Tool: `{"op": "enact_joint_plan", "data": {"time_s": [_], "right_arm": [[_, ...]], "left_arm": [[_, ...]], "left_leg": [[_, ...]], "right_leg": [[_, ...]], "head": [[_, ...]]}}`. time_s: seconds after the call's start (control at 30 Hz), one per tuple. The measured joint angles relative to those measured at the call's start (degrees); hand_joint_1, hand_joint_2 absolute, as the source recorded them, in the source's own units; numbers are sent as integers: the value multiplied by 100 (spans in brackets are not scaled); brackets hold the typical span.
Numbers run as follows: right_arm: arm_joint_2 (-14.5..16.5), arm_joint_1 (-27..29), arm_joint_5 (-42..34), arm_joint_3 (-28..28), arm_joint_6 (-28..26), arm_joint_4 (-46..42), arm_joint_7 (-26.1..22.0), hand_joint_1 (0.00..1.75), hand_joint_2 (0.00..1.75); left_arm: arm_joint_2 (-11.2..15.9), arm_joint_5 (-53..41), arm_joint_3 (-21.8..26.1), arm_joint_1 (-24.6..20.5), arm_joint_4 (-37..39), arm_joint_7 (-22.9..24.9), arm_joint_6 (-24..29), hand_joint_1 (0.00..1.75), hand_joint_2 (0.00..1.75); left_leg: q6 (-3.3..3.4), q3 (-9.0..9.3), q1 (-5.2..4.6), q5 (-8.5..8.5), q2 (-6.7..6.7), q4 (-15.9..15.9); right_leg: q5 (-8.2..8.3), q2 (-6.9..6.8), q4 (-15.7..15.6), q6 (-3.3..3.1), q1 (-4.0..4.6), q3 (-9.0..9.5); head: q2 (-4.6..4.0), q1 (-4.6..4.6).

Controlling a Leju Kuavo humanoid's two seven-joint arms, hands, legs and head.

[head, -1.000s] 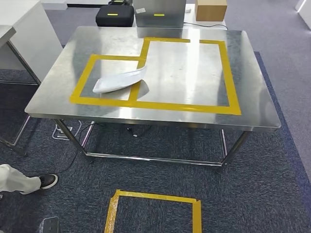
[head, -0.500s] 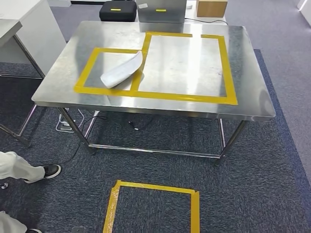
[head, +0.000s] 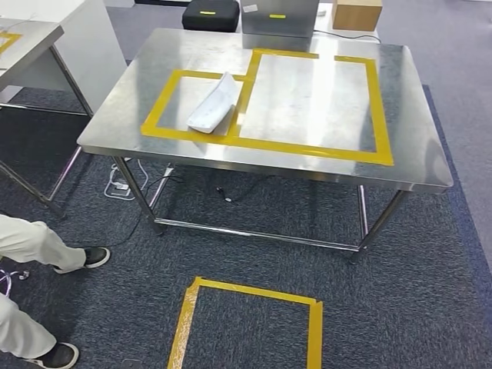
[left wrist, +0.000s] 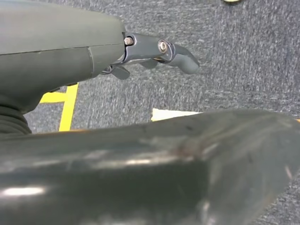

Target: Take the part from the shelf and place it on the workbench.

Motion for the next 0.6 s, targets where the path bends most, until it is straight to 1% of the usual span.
{"op": "enact_joint_plan", "data": {"time_s": [0.03,0.07,0.1,0.13,0.17,0.2,0.23,0.27,0.3,0.33,0.37,0.4,0.43,0.47,0.5,0.53,0.57,0.6], "right_arm": [[0,2,-2,4,5,2,14,0,0],[0,2,-3,8,11,3,25,0,0],[-1,3,-5,13,16,4,33,0,0],[-1,5,-7,16,21,4,38,0,0],[-2,8,-9,18,25,4,38,0,0],[-2,15,-11,18,27,4,38,0,0],[-3,23,-13,18,31,4,38,0,0],[-3,33,-14,17,35,4,38,0,0],[-4,39,-15,16,43,4,38,0,0],[-4,40,-14,17,54,4,37,0,0],[-4,38,-14,17,65,4,35,0,0],[-4,35,-13,18,74,4,33,0,0],[-4,35,-14,19,78,4,32,0,0],[-4,34,-14,19,78,4,32,0,0],[-4,34,-14,19,77,4,32,0,0],[-4,31,-13,19,76,4,31,0,0],[-4,25,-12,19,75,4,25,0,0],[-5,20,-11,19,75,4,14,0,0]], "left_arm": [[1,-17,-14,-8,9,16,5,0,0],[7,-31,-25,-7,17,34,11,0,0],[12,-42,-35,-3,24,50,16,0,0],[16,-53,-47,-1,31,63,20,0,0],[23,-67,-61,-2,34,74,21,0,0],[25,-82,-76,-2,38,82,21,0,0],[27,-99,-89,-4,41,90,21,0,0],[31,-112,-98,0,43,96,21,0,0],[34,-122,-104,9,45,103,21,0,0],[36,-127,-105,18,48,110,21,0,0],[40,-132,-106,26,49,116,21,0,0],[43,-139,-106,28,50,121,21,0,0],[46,-146,-107,21,51,124,21,0,0],[49,-154,-108,10,51,125,21,0,0],[50,-162,-109,4,51,125,21,0,0],[52,-170,-110,5,53,125,22,0,0],[54,-186,-111,16,56,125,23,0,0],[55,-204,-112,31,60,125,25,0,0]], "left_leg": [[-36,-35,-1,18,-54,14],[-69,-60,7,32,-104,17],[-102,-93,6,4,-102,62],[-135,-161,5,-93,-56,201],[-166,-275,9,-256,18,456],[-200,-434,16,-464,106,819],[-228,-610,31,-658,157,1224],[-248,-742,43,-773,183,1543],[-261,-786,54,-776,200,1674],[-266,-720,63,-665,219,1571],[-261,-552,70,-468,260,1252],[-246,-335,68,-265,359,823],[-221,-149,48,-131,467,438],[-185,-34,30,-57,553,181],[-148,7,11,-48,604,63],[-109,-7,-6,-62,580,48],[-67,-22,-1,-52,529,47],[-30,-24,7,-38,484,30]], "right_leg": [[-4,-28,-21,-27,2,18],[13,-91,-20,-60,-6,26],[33,-151,-31,-96,-18,26],[53,-220,-47,-126,-33,21],[65,-293,-60,-148,-45,15],[66,-365,-58,-160,-38,6],[65,-442,-55,-167,-33,-3],[62,-518,-51,-169,-29,-10],[60,-590,-47,-169,-27,-14],[56,-656,-44,-165,-26,-13],[50,-716,-43,-157,-26,-3],[41,-770,-42,-144,-23,10],[26,-822,-33,-121,-7,19],[15,-874,-26,-94,9,23],[6,-924,-20,-64,25,24],[1,-976,-18,-35,35,27],[-4,-1011,-24,-4,31,34],[-40,-960,-4,29,23,24]], "head": [[-1,-2],[-1,1],[-1,-9],[-1,-33],[-1,-57],[-1,-81],[-1,-96],[-1,-96],[-1,-96],[-1,-97],[-1,-98],[-1,-98],[-1,-101],[-1,-99],[-1,-98],[-1,-95],[-1,-93],[-1,-86]]}}
